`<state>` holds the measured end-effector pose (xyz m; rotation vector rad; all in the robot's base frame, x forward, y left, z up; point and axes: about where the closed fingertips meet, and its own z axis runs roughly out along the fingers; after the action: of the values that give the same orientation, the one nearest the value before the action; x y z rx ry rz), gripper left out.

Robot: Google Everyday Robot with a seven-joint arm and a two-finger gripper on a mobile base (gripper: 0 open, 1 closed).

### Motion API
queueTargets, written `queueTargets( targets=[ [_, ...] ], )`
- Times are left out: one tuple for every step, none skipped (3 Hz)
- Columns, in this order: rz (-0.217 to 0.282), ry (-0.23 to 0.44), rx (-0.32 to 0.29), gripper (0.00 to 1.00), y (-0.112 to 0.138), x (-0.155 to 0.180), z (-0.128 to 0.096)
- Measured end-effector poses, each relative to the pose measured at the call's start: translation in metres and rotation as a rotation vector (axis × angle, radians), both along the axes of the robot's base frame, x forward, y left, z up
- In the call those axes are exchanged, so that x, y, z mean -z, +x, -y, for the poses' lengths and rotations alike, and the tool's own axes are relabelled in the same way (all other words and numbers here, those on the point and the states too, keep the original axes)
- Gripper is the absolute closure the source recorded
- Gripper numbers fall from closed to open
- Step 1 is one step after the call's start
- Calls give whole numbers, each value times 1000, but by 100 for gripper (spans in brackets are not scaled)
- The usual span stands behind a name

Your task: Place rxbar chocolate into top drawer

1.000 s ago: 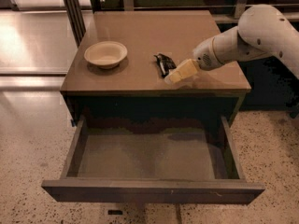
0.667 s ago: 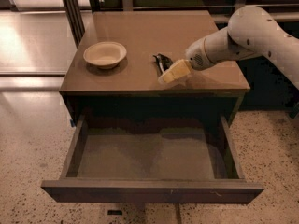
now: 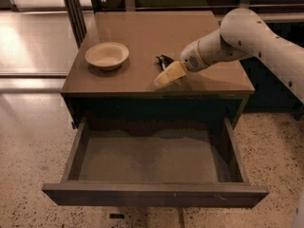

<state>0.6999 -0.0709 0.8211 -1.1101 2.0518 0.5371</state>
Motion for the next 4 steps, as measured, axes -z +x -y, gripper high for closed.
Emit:
queueTargets(
  targets=[
    [0, 0, 0, 15, 0, 0, 0],
    [0, 0, 0, 38, 0, 0, 0],
    [0, 0, 0, 61, 0, 0, 0],
    [0, 0, 0, 85, 0, 0, 0]
  ],
)
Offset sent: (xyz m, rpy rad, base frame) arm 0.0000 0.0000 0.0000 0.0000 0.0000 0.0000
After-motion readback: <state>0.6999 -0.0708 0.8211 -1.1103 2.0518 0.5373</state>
